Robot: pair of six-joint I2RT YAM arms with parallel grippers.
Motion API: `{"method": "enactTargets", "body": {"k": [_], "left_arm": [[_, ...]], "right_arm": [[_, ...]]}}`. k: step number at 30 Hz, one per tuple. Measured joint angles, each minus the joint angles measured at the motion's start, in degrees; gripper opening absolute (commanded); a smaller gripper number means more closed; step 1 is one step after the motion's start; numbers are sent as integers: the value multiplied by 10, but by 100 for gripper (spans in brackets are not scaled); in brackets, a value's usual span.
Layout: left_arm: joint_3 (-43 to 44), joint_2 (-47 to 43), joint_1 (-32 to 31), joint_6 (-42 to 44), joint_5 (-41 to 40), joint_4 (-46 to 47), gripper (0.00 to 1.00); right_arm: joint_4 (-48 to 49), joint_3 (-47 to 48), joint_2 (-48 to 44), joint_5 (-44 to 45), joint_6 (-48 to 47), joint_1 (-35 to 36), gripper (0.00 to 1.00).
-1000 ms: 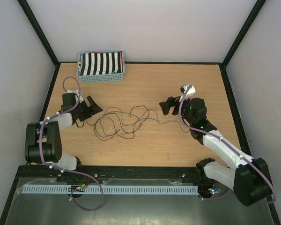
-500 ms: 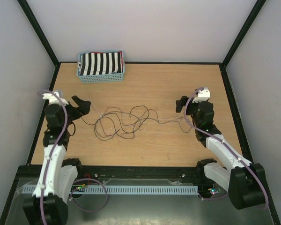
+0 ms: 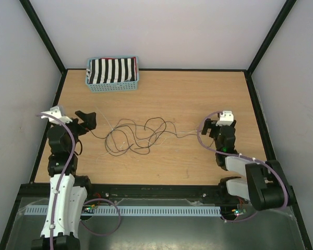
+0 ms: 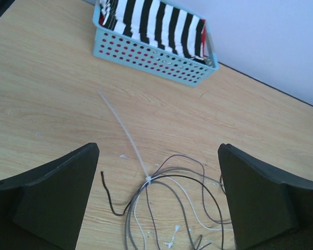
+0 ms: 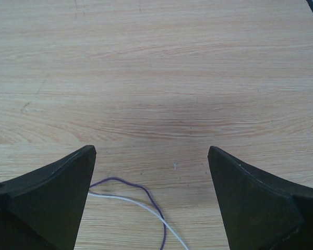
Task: Zip-tie the wires
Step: Place the cable at the center of the board, then reset both arms
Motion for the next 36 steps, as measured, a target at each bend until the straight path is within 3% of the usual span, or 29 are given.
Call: {"method": "enactTargets", "body": {"k": [11, 20, 31, 36], "left_arm": [[-46, 61, -13, 42, -21, 65, 99], [-101, 147, -87, 124, -58, 175, 99], [-106, 264, -91, 198, -103, 282, 99], [-108, 371, -91, 233, -110, 381, 100]], "right_arm": [[286, -64, 188, -5, -45, 0, 99], [287, -28, 184, -9, -59, 6, 99], [281, -23, 184, 1, -61, 12, 99], [280, -23, 184, 7, -63, 15, 99]]}}
